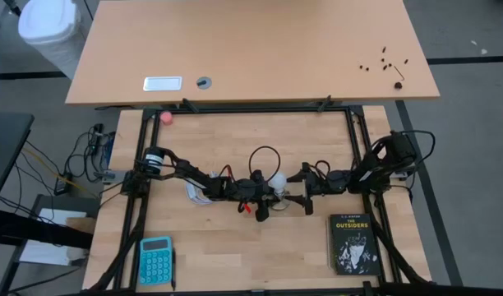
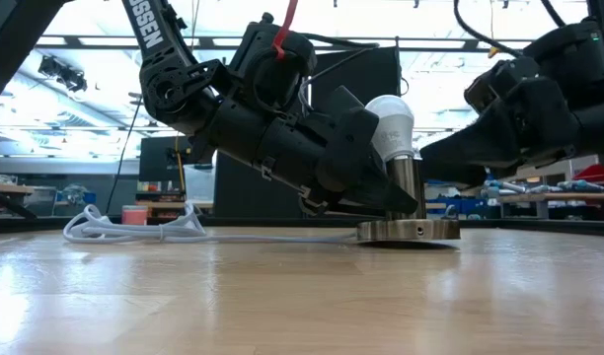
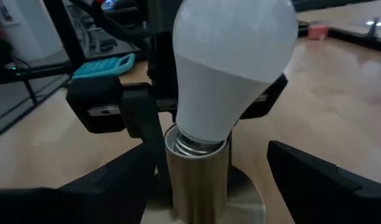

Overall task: Screw lightbulb
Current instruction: Insert the white lightbulb into the silver lamp

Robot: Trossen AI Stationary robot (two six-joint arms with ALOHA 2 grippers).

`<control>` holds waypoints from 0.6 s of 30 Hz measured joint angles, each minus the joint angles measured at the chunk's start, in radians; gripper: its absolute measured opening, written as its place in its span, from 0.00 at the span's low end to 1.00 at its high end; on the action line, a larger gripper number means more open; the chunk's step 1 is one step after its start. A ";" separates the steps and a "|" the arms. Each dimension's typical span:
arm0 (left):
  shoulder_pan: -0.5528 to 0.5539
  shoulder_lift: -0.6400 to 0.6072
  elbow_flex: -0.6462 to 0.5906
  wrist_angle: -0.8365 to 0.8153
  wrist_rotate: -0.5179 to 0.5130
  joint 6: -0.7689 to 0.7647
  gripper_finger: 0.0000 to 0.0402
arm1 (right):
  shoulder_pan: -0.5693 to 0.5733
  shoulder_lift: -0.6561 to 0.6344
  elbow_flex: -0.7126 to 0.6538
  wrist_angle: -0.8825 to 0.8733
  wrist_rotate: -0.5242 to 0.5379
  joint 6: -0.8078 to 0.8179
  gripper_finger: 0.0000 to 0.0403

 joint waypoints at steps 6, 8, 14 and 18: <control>0.000 0.000 0.000 -0.001 0.000 0.000 0.47 | -0.050 0.000 0.007 0.021 -0.097 0.004 0.87; 0.000 0.000 0.000 -0.001 0.000 0.000 0.47 | -0.070 0.000 0.028 0.004 -0.134 0.004 0.89; 0.000 0.000 0.000 -0.001 0.000 0.000 0.47 | -0.105 0.000 0.114 -0.067 -0.206 -0.014 0.90; 0.000 0.000 0.000 -0.003 -0.001 0.000 0.47 | -0.113 0.000 0.134 -0.077 -0.214 -0.019 0.88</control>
